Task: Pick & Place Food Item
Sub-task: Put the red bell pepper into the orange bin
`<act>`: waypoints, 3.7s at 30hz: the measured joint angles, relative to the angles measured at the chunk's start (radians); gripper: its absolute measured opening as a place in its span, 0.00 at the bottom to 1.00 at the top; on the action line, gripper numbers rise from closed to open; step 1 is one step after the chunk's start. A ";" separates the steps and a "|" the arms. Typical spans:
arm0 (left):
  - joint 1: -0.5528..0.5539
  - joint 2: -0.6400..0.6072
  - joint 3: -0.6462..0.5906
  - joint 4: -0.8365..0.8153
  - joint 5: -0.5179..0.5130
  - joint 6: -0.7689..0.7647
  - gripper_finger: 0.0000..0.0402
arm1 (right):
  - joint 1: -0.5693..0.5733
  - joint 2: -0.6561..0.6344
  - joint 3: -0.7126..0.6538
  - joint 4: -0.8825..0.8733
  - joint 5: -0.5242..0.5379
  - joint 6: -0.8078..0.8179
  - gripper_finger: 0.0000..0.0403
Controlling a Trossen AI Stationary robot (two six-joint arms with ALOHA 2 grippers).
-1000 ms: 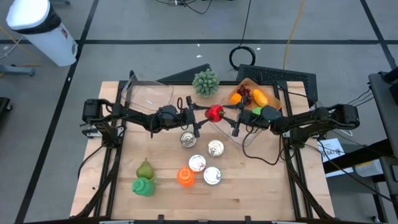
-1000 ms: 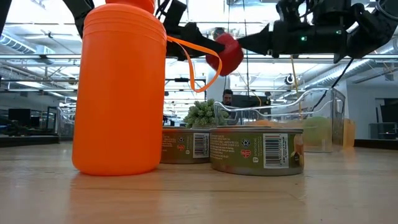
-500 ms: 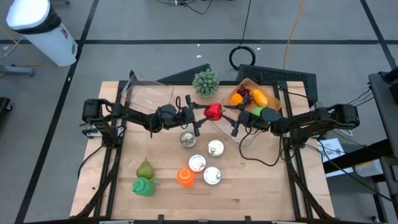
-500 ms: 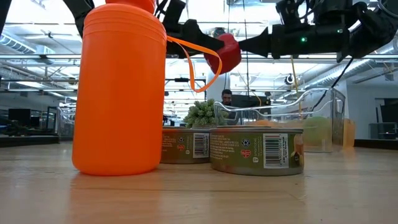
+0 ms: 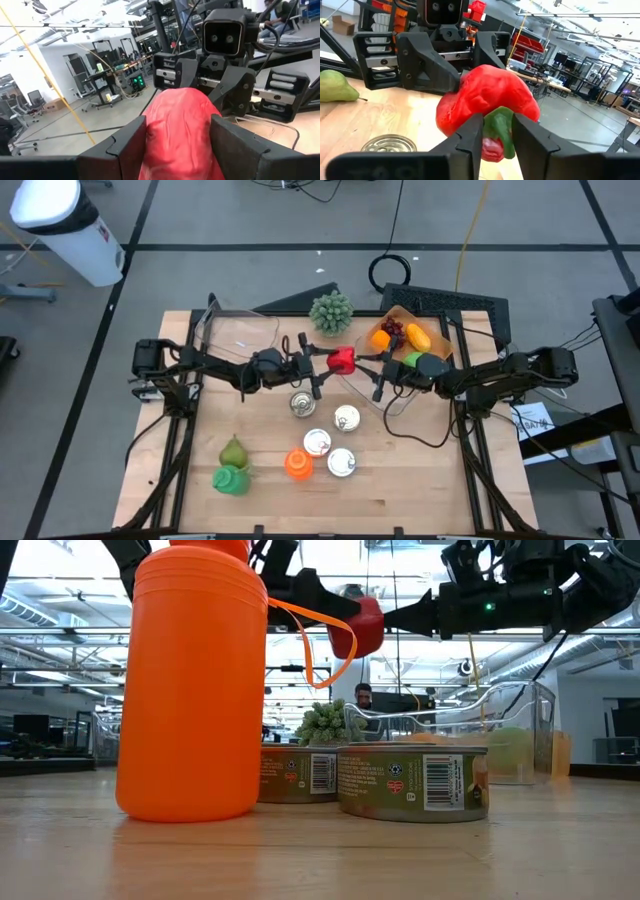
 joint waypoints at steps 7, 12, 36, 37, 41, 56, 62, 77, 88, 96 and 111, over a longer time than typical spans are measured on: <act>0.000 0.000 0.000 0.007 0.023 0.002 0.54 | 0.002 0.000 0.000 -0.004 0.000 0.000 0.24; 0.000 0.000 0.000 0.006 0.057 0.002 0.54 | 0.024 -0.024 0.000 -0.011 0.003 -0.031 0.40; 0.033 0.000 0.000 -0.027 -0.037 -0.218 0.29 | -0.071 -0.068 0.430 -1.579 0.079 0.451 0.82; 0.037 0.000 0.000 -0.038 -0.037 -0.236 0.33 | -0.071 -0.041 0.436 -1.616 0.078 0.459 0.85; 0.044 0.000 0.000 -0.061 -0.062 -0.278 0.51 | -0.071 0.047 0.447 -1.686 0.078 0.466 0.91; 0.039 0.000 0.000 -0.106 -0.051 -0.236 0.79 | -0.085 0.095 0.423 -1.717 0.000 0.547 0.90; 0.040 0.000 0.000 -0.108 -0.051 -0.237 0.77 | -0.083 0.095 0.339 -1.611 -0.062 0.546 0.90; 0.040 0.000 0.000 -0.111 -0.051 -0.236 0.76 | -0.084 -0.047 0.375 -1.571 -0.044 0.480 0.68; 0.040 0.000 0.000 -0.120 -0.050 -0.236 0.75 | -0.181 -0.318 0.360 -1.576 0.413 0.493 0.72; 0.040 0.000 0.000 -0.132 -0.050 -0.236 0.76 | -0.434 -0.290 0.236 -1.344 0.219 0.374 0.70; 0.040 0.000 0.000 -0.133 -0.051 -0.236 0.74 | -0.625 -0.085 0.126 -1.087 0.003 0.340 0.73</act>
